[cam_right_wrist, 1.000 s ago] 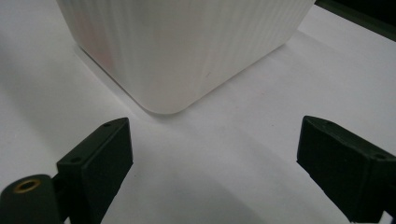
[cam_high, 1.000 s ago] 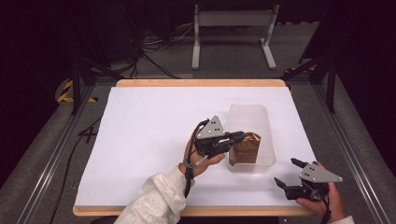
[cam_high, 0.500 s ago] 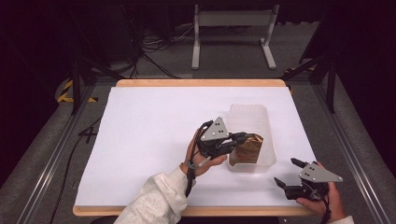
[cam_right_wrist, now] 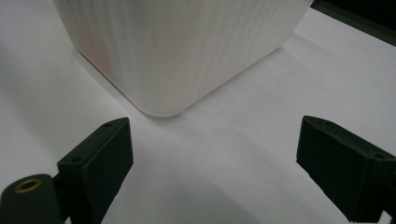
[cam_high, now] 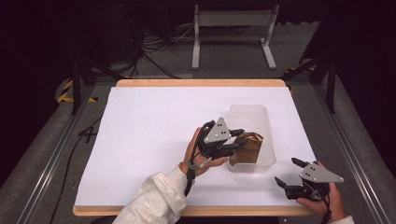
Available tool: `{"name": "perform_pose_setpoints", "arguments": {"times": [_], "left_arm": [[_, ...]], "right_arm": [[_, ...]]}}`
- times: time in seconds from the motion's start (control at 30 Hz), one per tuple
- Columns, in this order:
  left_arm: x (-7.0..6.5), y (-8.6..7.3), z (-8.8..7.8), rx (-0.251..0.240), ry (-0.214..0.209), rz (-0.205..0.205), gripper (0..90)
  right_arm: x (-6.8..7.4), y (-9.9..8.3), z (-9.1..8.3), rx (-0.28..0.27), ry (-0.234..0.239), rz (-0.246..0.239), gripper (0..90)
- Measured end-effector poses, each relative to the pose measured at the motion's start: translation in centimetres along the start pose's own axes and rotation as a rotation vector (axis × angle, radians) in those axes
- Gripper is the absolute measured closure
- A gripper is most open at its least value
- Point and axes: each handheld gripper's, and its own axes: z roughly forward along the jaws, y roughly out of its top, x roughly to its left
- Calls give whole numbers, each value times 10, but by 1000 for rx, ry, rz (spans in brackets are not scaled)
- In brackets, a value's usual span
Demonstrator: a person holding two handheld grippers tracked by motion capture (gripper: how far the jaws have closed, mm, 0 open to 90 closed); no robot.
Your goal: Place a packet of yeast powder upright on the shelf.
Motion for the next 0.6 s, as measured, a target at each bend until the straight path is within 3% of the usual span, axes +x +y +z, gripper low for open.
{"name": "perform_pose_setpoints", "arguments": {"times": [0.03, 0.17, 0.27, 0.43, 0.6], "left_arm": [[0, 1, -1, 15, 29, 9, 504], [0, 0, -6, 19, 47, 18, 381], [2, -2, -9, 24, 30, 12, 265], [6, -17, -13, 84, 40, 22, 205], [9, -31, -20, 153, 76, 68, 135]], "right_arm": [[0, 0, 0, 0, -2, -3, 114], [-1, 0, 0, -1, -1, -2, 114], [0, 0, 0, 0, -2, -2, 114], [0, 0, 0, 2, -2, -3, 114], [0, 0, -1, -3, -10, -1, 114]]}}
